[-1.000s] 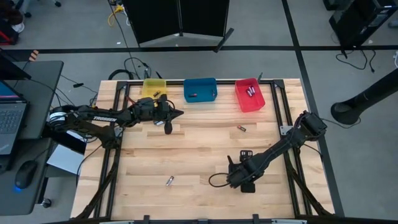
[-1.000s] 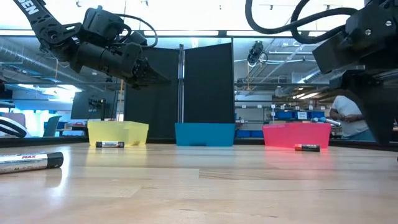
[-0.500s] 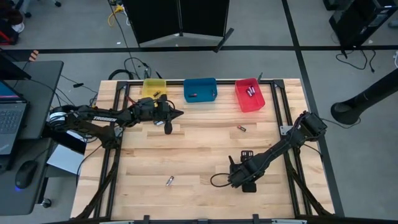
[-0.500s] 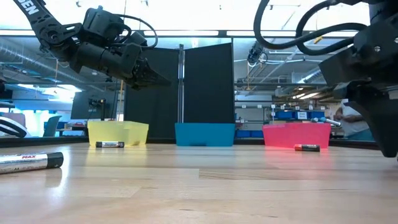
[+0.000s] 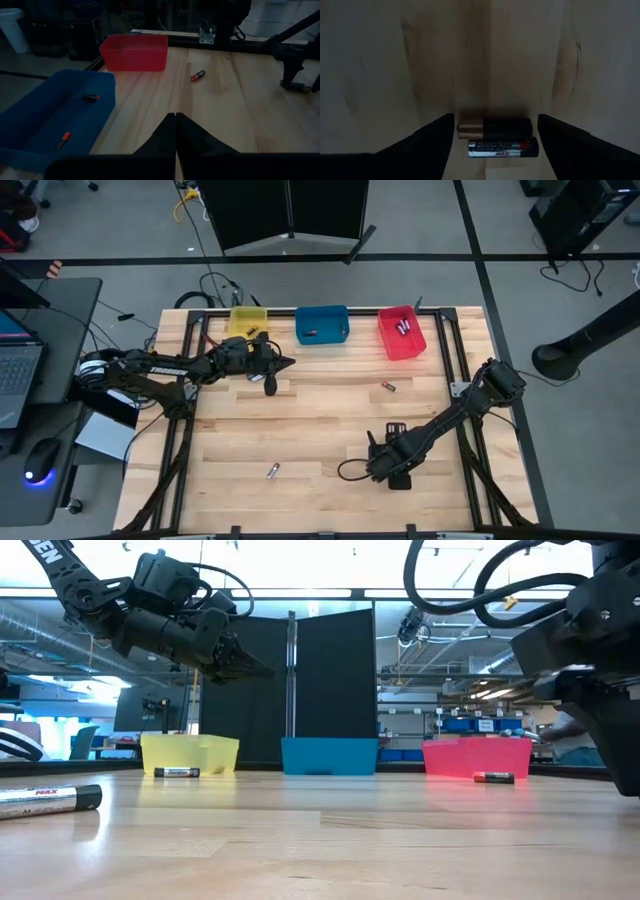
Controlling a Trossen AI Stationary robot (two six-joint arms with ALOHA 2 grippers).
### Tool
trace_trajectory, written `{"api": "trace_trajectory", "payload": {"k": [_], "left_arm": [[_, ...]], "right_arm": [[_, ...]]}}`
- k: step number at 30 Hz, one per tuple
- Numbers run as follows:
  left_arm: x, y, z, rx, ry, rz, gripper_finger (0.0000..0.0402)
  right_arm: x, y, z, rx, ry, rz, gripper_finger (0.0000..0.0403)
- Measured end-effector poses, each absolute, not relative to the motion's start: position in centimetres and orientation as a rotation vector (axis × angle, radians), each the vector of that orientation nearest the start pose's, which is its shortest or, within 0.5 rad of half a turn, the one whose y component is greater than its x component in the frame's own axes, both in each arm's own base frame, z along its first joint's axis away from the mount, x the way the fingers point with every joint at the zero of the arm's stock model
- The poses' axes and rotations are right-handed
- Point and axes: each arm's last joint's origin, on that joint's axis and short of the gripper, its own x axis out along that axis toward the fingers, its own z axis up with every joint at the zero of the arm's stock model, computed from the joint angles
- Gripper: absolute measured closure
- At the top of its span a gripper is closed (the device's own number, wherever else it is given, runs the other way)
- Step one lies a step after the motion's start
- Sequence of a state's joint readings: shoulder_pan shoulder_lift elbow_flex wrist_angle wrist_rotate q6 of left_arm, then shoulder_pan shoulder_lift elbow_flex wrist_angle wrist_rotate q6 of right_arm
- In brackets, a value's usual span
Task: Sort batteries
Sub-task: Put the black battery into the yellow bin
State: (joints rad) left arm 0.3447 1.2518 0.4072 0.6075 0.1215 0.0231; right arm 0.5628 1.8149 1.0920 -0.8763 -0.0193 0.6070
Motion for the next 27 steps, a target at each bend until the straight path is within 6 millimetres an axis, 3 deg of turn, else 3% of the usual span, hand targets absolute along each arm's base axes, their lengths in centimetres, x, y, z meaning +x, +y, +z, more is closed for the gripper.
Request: {"api": "trace_trajectory", "payload": {"k": [16,27], "left_arm": [[22.6,7.7,18.8,-0.033,0.234,0.22,0.0392],[22.6,7.7,18.8,-0.06,0.23,0.223,0.0392]], "right_arm": [[25.1,16.1,13.7,0.033,1.606,-0.031,0.0095],[25.3,16.3,13.9,0.044,1.614,-0.005,0.0169]]}}
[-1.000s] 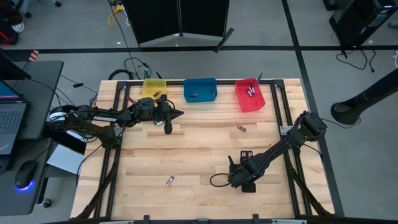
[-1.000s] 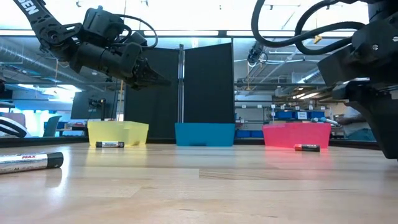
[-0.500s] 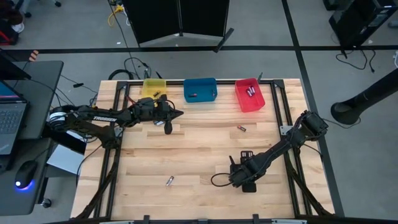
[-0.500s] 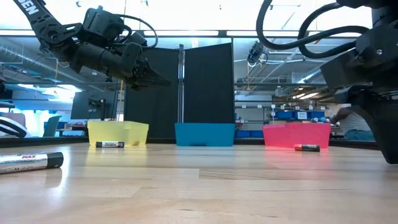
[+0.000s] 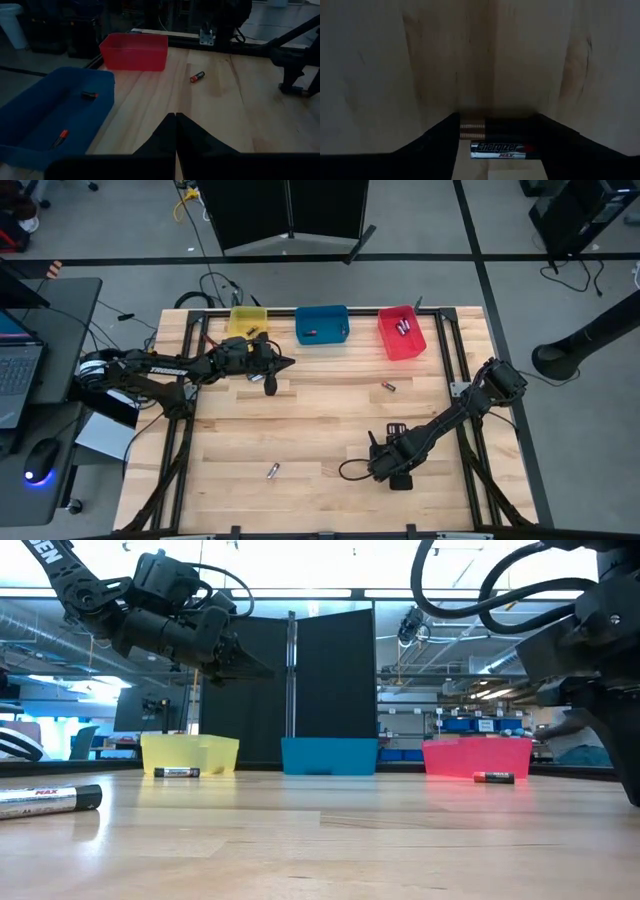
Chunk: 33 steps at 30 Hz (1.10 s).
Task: Sort batteries
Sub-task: Put the black battery into the yellow bin
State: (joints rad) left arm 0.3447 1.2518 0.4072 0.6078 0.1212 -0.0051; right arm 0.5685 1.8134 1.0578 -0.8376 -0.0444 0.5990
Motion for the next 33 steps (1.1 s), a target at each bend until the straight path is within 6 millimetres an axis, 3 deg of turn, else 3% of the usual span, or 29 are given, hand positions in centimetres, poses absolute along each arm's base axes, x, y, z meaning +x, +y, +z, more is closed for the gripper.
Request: {"api": "trace_trajectory", "payload": {"k": [8,17,27,33], "left_arm": [[22.4,8.1,18.8,-0.141,0.218,0.249,0.0392],[22.2,8.9,18.9,-0.263,0.201,0.274,0.0392],[21.9,9.5,19.0,-0.471,0.176,0.213,0.0392],[22.1,9.2,19.9,-0.509,0.121,0.052,0.0392]], "right_arm": [[26.2,16.0,14.8,-0.004,1.586,-0.024,0.0163],[27.5,13.6,16.7,-0.189,1.602,-0.085,0.0167],[29.8,7.0,19.2,-0.508,1.492,-0.244,0.0166],[31.3,3.4,22.5,-0.589,1.254,-0.321,0.0166]]}}
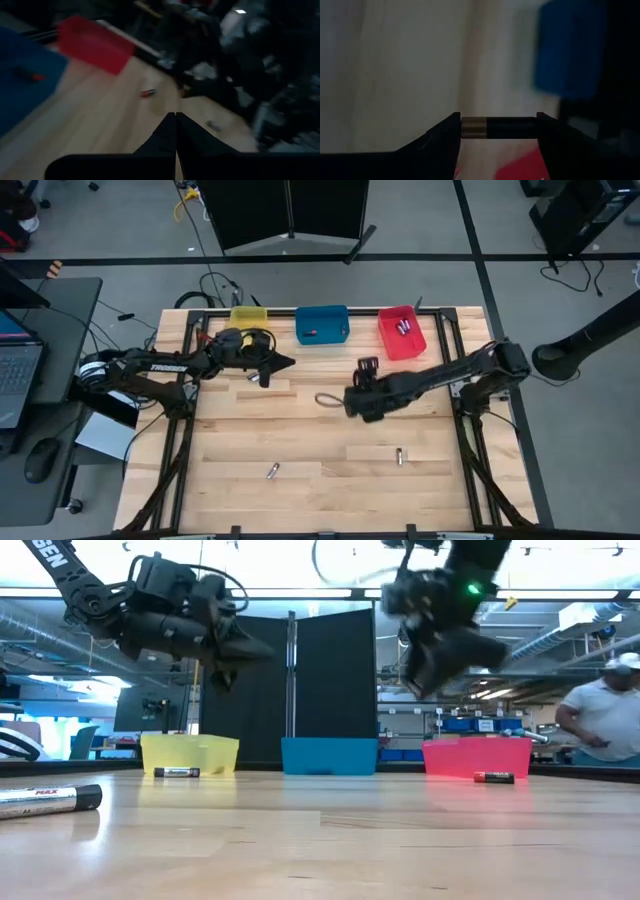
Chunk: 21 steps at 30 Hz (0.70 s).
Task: Sort batteries
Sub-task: Put the black battery into the yellow bin
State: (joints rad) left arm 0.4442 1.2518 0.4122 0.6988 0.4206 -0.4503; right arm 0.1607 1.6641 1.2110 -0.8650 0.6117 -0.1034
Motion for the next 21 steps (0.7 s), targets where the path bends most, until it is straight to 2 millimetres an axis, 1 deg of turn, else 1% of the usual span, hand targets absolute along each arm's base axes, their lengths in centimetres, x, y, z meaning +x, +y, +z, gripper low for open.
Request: {"api": "trace_trajectory", "payload": {"k": [3,6,9,12,15,18,21], "left_arm": [[22.1,9.0,20.3,-0.495,0.099,-0.032,0.0392],[22.1,8.9,20.7,-0.503,0.065,-0.059,0.039],[22.4,9.0,21.3,-0.519,0.042,-0.063,0.0378],[22.9,9.0,22.3,-0.524,0.017,-0.079,0.0354],[23.6,8.4,23.4,-0.509,-0.005,-0.12,0.0323],[24.2,7.5,24.2,-0.477,-0.019,-0.164,0.0289],[24.9,7.0,24.4,-0.447,-0.024,-0.163,0.0259]], "right_arm": [[31.9,2.4,25.0,-0.599,1.062,-0.338,0.0165],[32.4,2.0,27.6,-0.626,0.877,-0.346,0.0166],[33.0,2.1,29.2,-0.672,0.742,-0.342,0.0165],[33.6,2.2,30.1,-0.706,0.65,-0.322,0.0165],[34.1,2.2,30.4,-0.723,0.591,-0.312,0.0165],[34.5,1.9,30.4,-0.736,0.576,-0.309,0.0165],[34.6,1.6,30.4,-0.724,0.565,-0.285,0.0165]]}}
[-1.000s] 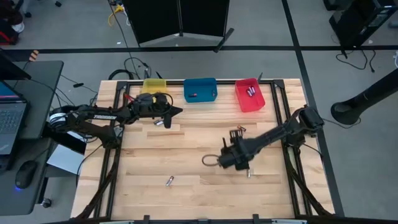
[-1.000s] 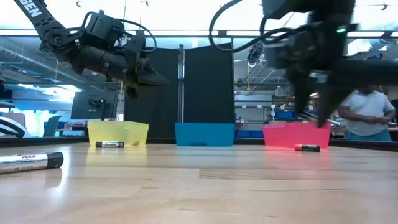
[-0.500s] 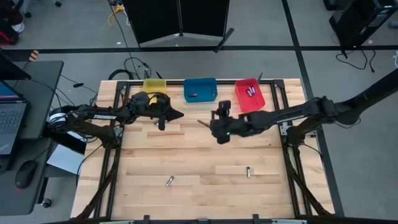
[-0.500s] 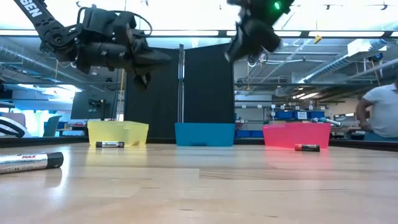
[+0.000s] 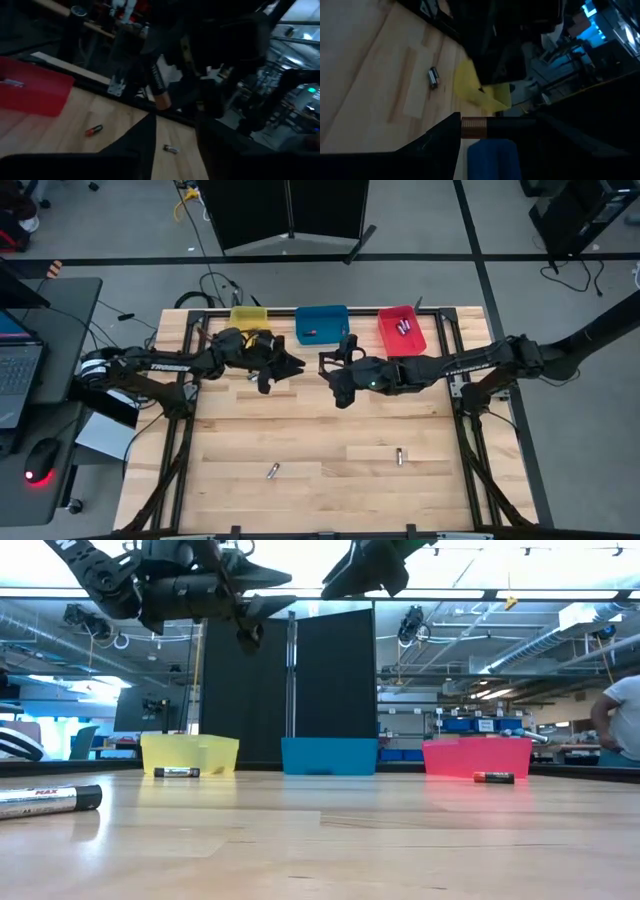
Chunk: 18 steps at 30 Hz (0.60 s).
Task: Sort batteries
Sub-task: Put the black battery into the yellow bin
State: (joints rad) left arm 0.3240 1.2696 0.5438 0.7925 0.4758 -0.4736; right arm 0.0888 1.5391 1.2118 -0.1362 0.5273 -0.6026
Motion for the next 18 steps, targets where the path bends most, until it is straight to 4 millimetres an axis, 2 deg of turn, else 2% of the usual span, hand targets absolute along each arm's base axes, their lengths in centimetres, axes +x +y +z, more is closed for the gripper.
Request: {"api": "trace_trajectory", "payload": {"k": [5,18], "left_arm": [[26.0,7.1,24.0,-0.432,-0.018,-0.102,0.0237],[28.8,7.9,23.8,-0.447,-0.056,-0.134,0.0236]], "right_arm": [[34.6,1.5,30.4,-0.719,0.554,-0.264,0.0165],[34.6,1.5,30.4,-0.717,0.554,-0.245,0.0164]]}}
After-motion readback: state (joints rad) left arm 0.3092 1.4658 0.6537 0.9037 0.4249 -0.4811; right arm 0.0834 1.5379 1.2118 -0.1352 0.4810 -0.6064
